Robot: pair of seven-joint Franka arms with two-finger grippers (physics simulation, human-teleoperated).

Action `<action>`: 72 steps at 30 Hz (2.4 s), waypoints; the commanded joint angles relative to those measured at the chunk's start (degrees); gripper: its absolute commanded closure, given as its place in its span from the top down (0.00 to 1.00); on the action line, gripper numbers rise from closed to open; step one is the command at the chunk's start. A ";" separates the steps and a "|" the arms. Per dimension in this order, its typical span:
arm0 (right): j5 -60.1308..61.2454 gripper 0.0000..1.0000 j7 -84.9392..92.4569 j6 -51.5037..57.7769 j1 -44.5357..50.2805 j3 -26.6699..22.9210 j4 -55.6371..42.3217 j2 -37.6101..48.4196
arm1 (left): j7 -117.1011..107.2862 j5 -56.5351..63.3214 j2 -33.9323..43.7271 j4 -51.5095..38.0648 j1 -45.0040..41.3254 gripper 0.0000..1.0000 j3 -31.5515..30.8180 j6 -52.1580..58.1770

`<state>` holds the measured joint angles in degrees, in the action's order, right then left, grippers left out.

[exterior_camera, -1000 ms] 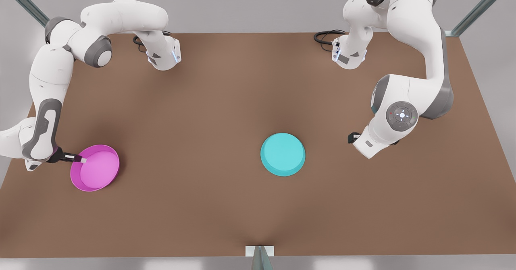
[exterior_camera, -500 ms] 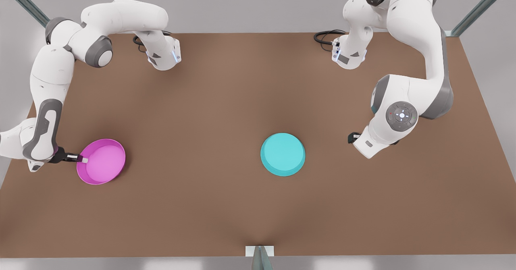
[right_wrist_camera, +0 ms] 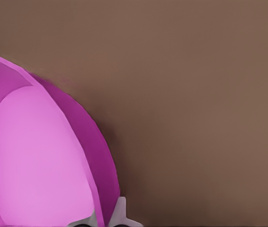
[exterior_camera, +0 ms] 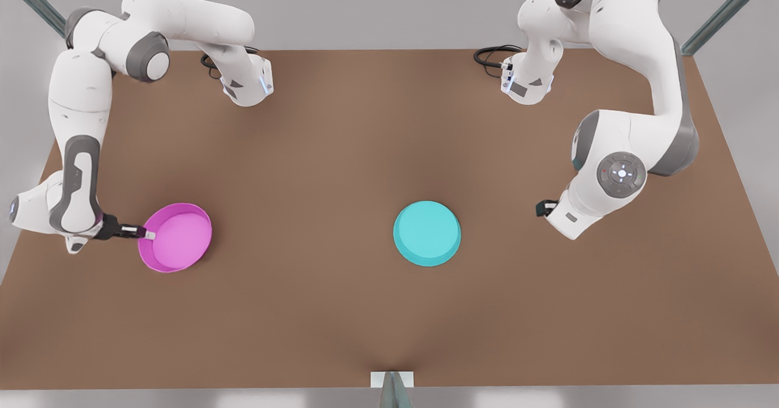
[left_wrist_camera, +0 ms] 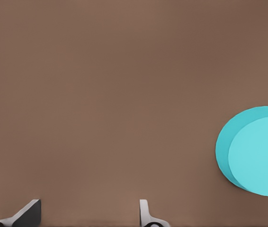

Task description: Flip the blue plate over with the left arm, and stack the pink plate on top of the blue plate with the right arm

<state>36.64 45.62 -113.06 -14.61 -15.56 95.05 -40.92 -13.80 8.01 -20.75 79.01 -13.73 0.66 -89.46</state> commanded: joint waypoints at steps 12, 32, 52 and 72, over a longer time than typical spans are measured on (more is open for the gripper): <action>2.82 0.21 -6.42 -4.62 11.18 4.49 4.70 3.21 | -0.09 0.07 -0.44 0.00 0.02 1.00 0.04 -0.37; 17.50 0.21 -40.34 -19.12 51.52 -1.40 12.35 10.42 | 0.09 0.07 -0.70 0.09 0.19 1.00 0.22 -0.54; 21.72 0.23 -71.55 -33.72 72.79 -2.10 1.10 -0.04 | 0.09 0.07 -0.79 0.00 0.46 1.00 0.22 -0.63; -31.80 1.00 -44.57 17.43 32.64 2.29 -3.90 30.98 | 0.26 -0.98 -0.87 0.00 0.63 1.00 0.13 -2.21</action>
<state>3.39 1.89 -91.43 15.79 -13.28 88.16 -9.55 -13.54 7.30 -21.63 79.00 -13.10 0.79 -91.83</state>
